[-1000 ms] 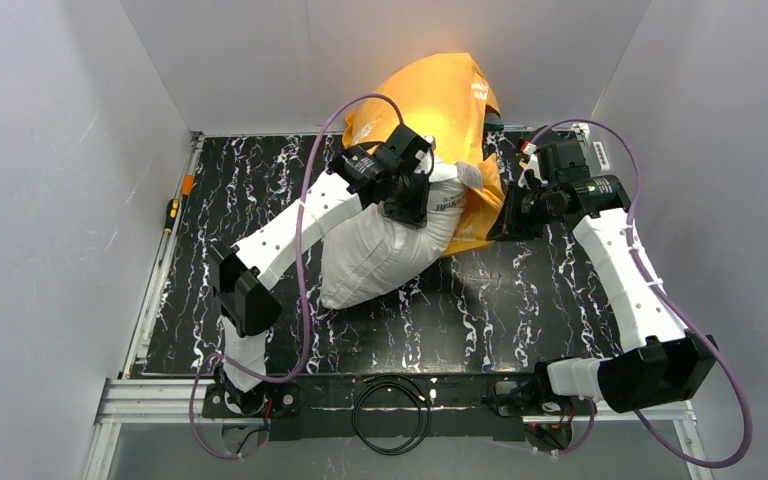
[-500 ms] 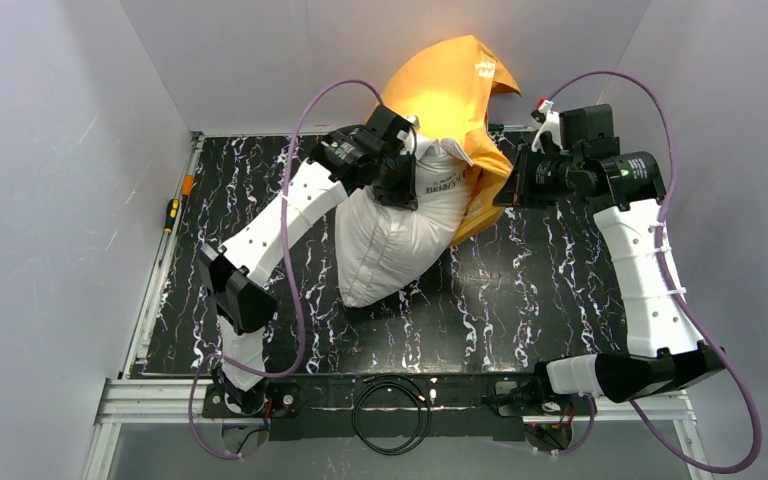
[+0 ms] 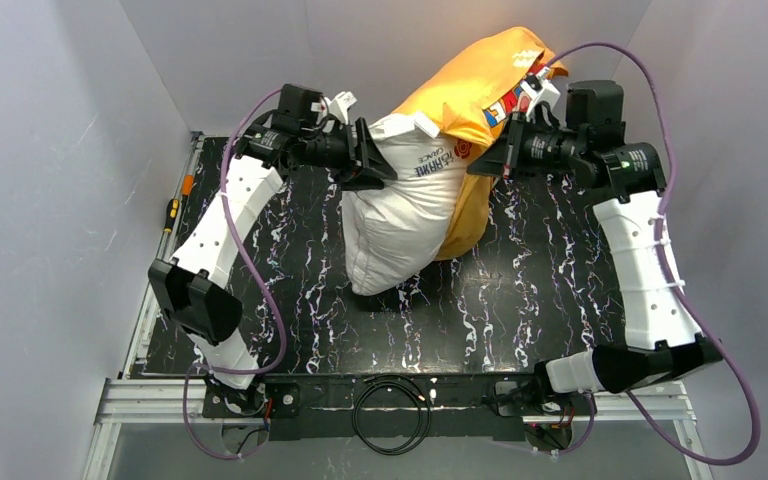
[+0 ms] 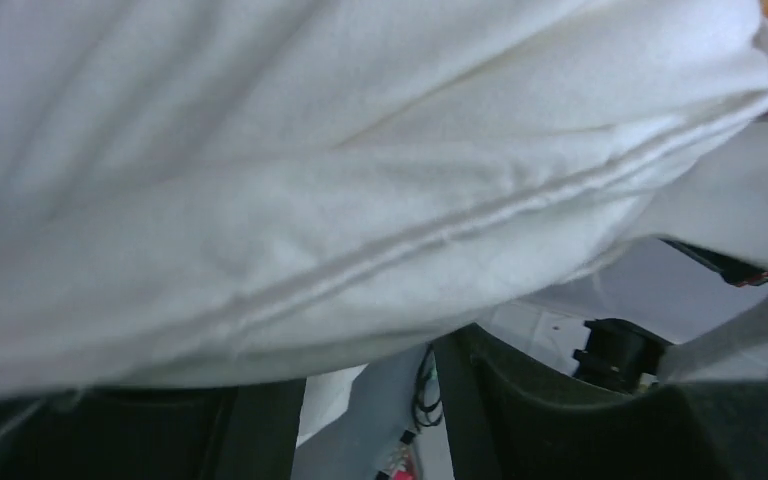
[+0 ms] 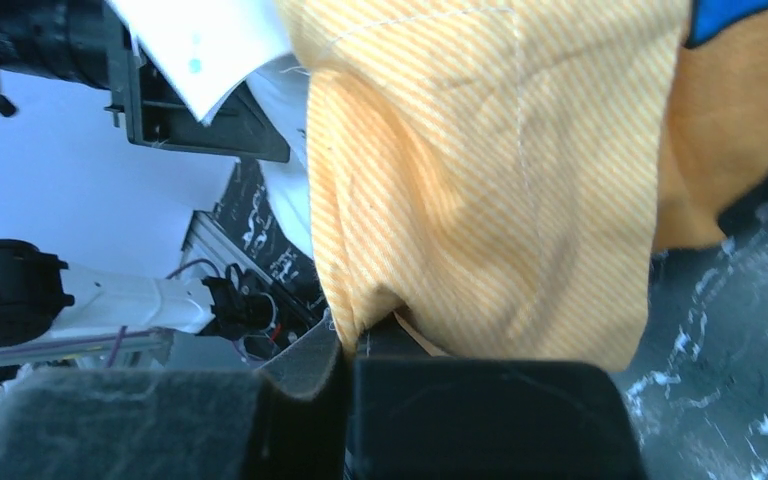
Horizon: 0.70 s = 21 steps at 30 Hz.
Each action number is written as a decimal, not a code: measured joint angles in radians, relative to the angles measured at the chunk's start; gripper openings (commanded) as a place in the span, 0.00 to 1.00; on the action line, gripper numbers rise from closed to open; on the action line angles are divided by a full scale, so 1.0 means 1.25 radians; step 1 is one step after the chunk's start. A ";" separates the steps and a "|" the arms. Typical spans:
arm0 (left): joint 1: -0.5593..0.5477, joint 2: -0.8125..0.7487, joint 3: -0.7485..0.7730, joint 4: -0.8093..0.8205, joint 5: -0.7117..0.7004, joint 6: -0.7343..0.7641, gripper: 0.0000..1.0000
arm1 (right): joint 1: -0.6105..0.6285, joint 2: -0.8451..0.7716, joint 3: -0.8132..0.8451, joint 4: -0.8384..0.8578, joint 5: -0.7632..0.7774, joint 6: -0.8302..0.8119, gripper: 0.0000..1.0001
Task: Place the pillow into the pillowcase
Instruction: Stuff the pillow into the pillowcase.
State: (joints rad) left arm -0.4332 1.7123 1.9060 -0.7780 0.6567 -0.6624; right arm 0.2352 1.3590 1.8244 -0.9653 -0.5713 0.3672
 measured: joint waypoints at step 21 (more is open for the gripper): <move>0.228 -0.197 -0.174 -0.118 -0.010 -0.078 0.72 | 0.158 0.268 0.203 0.079 0.191 -0.015 0.95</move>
State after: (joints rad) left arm -0.1482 1.4654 1.6882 -0.9253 0.6437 -0.7597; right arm 0.4324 1.6943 2.0777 -0.8669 -0.3325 0.3489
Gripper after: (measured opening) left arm 0.709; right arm 0.916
